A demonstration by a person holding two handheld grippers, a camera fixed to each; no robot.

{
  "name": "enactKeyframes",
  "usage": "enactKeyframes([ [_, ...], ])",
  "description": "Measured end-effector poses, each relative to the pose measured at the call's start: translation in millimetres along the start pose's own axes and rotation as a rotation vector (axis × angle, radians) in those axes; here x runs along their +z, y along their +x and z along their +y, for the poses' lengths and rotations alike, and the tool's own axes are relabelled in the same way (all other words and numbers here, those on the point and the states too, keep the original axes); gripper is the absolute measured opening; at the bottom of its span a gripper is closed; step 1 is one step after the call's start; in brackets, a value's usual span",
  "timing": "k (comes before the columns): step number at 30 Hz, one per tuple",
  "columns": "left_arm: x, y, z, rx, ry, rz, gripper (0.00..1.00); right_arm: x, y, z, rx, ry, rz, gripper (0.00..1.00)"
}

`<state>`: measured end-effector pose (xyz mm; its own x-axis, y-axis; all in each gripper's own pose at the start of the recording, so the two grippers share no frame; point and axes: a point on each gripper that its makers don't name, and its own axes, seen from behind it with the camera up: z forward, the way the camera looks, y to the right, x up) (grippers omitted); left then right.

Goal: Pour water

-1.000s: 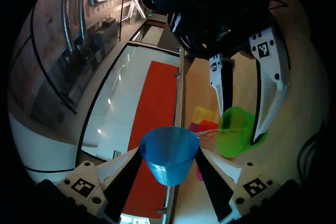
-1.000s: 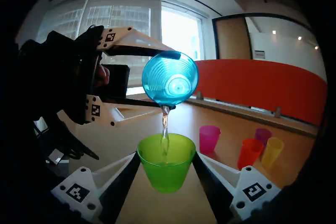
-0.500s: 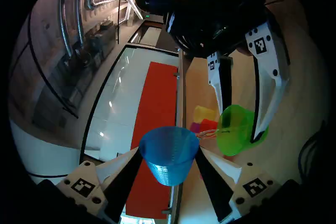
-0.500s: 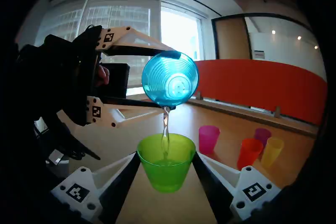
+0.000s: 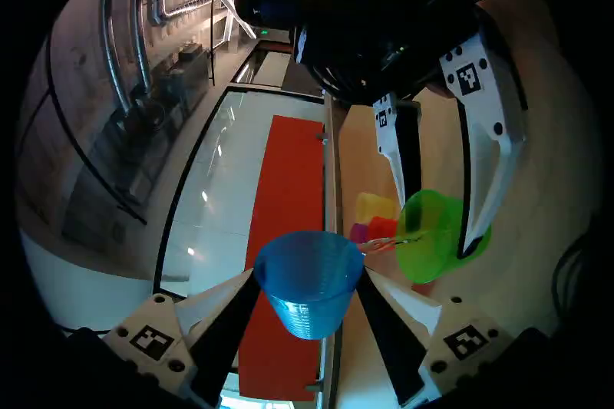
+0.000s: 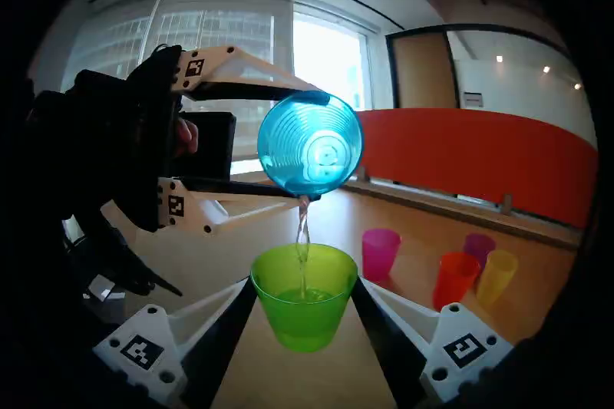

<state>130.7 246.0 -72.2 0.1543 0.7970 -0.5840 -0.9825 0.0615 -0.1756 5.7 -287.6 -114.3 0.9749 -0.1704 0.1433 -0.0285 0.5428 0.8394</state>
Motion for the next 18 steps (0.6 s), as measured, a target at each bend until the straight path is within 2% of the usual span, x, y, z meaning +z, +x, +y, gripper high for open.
enactKeyframes([
  [9,1.7,-1.0,-4.0,0.035,0.007,0.0,0.86,1.0,0.8,0.0,0.001,-0.001,0.004,0.91],
  [18,1.4,0.5,-1.5,0.057,0.011,0.001,0.86,1.3,1.2,1.6,0.001,-0.003,0.004,0.91],
])
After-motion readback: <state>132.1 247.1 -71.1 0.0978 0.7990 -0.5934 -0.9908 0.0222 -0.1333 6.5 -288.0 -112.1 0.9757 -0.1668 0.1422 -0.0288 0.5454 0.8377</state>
